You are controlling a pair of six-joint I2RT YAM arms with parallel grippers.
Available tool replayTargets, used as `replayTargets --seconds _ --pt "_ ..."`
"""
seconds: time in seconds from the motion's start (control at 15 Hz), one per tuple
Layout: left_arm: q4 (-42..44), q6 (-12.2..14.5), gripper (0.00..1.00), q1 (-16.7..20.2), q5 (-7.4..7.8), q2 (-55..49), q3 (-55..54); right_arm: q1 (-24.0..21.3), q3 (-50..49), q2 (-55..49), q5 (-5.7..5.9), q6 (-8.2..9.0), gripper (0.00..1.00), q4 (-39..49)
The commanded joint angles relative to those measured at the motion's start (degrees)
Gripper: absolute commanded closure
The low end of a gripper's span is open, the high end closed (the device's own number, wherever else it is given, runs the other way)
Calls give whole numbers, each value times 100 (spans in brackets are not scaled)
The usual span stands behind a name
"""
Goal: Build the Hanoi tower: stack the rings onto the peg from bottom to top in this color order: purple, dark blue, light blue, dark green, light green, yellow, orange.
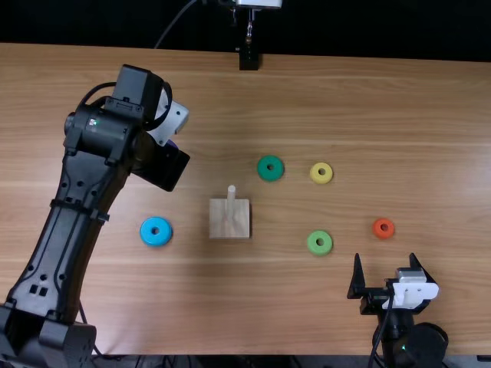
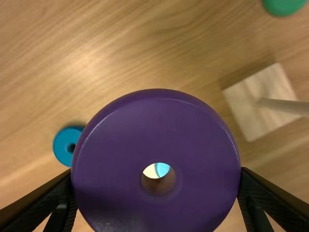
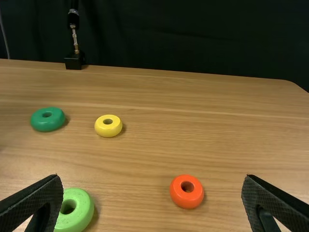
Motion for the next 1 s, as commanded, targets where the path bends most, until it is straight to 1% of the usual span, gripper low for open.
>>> replayTargets --seconds 0.0,0.13,0.2,0.53,0.87,0.93 --pt "-95 -473 100 -134 0 -256 230 -26 -285 -106 52 -18 0 -377" --pt "-95 -800 100 -477 0 -466 230 -26 -285 -106 52 -18 0 -377" --pt "-84 -937 100 -582 0 -493 221 -26 -285 -106 52 -18 0 -377" --pt "-84 -1222 100 -978 0 -484 213 -26 -285 -106 52 -18 0 -377" --pt "95 -1570 100 -1470 0 -449 213 -26 -285 -106 52 -18 0 -377" --pt "95 -1602 100 -1523 0 -431 213 -26 -285 -106 52 -18 0 -377"
